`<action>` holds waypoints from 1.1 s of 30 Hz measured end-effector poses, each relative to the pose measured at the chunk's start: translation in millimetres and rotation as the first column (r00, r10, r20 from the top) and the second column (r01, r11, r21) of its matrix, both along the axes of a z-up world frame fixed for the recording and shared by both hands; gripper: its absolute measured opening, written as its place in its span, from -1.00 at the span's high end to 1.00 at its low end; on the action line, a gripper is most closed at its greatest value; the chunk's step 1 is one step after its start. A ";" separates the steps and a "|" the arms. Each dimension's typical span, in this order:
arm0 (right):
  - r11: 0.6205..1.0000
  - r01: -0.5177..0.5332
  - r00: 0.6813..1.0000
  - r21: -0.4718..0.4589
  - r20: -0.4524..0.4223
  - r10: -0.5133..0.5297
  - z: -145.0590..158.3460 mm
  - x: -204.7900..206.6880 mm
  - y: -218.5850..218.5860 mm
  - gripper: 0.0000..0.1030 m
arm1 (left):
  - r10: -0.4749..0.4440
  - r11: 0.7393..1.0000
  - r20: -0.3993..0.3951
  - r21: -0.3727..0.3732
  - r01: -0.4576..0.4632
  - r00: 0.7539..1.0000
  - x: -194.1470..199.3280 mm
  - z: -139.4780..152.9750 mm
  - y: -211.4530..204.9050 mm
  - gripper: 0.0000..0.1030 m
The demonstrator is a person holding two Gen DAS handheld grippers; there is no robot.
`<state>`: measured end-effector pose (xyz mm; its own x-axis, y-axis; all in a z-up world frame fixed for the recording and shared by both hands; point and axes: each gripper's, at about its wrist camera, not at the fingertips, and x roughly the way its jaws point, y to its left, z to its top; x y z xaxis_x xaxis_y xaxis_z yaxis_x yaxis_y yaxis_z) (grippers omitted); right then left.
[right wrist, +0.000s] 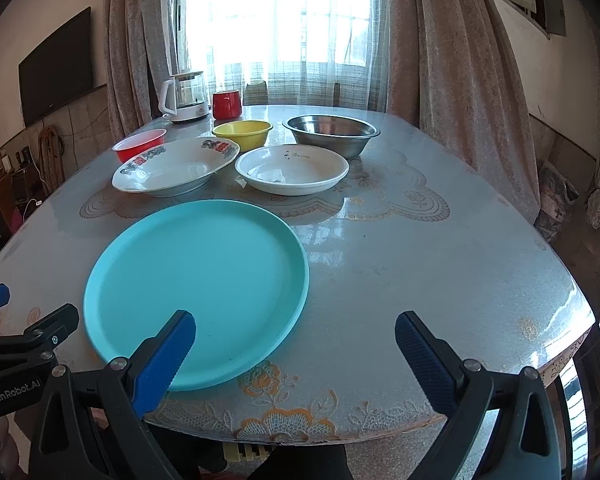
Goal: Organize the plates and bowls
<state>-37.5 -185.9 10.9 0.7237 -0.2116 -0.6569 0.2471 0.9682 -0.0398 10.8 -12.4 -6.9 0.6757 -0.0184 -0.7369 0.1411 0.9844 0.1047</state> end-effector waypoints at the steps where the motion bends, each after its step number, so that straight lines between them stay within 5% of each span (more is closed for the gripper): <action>1: 1.000 0.001 1.000 0.001 -0.001 -0.001 -0.5 0.1 -0.2 -0.98 | -0.001 1.000 -0.001 0.000 0.001 1.000 0.3 -0.4 -0.2 -1.00; 33: 0.997 -0.038 0.999 0.062 0.004 0.038 -4.8 5.3 -5.1 -0.98 | -0.024 0.997 -0.047 -0.070 0.021 0.999 13.2 -6.4 3.6 -1.00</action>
